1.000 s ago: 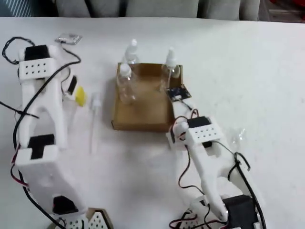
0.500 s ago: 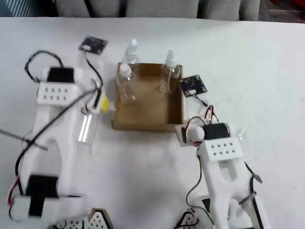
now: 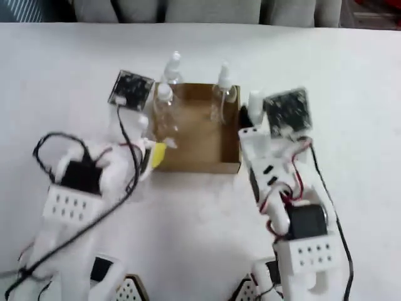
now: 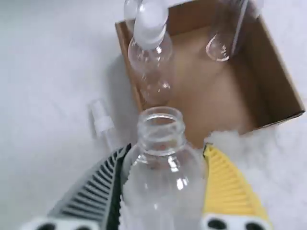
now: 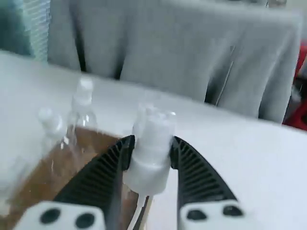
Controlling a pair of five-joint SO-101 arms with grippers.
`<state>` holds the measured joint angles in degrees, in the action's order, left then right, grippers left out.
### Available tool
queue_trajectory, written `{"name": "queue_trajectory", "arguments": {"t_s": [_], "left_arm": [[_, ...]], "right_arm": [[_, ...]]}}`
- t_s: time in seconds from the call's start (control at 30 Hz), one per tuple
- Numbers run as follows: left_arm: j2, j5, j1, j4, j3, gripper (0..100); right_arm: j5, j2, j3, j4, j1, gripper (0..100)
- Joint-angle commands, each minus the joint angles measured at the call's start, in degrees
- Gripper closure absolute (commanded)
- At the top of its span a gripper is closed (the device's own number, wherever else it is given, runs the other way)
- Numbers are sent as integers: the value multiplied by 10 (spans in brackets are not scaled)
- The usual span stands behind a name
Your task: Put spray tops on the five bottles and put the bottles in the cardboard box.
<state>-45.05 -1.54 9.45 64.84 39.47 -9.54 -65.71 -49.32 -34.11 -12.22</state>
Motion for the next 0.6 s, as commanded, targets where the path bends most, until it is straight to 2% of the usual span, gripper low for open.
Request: {"name": "queue_trajectory", "arguments": {"t_s": [0.0, 0.13, 0.27, 0.43, 0.57], "left_arm": [[-136, 6, 46, -78, 66, 980], [-259, 8, 86, -156, 168, 980], [-396, 10, 100, -227, 273, 980], [-539, 10, 100, -244, 357, 980], [-602, 11, 100, -244, 401, 980]], "right_arm": [[0, -42, 23, 104, 0, 982], [6, -44, 55, 129, -32, 983], [49, -22, 113, 129, -57, 983], [55, 51, 222, 109, -86, 983], [61, 101, 331, 44, -138, 984]]}}
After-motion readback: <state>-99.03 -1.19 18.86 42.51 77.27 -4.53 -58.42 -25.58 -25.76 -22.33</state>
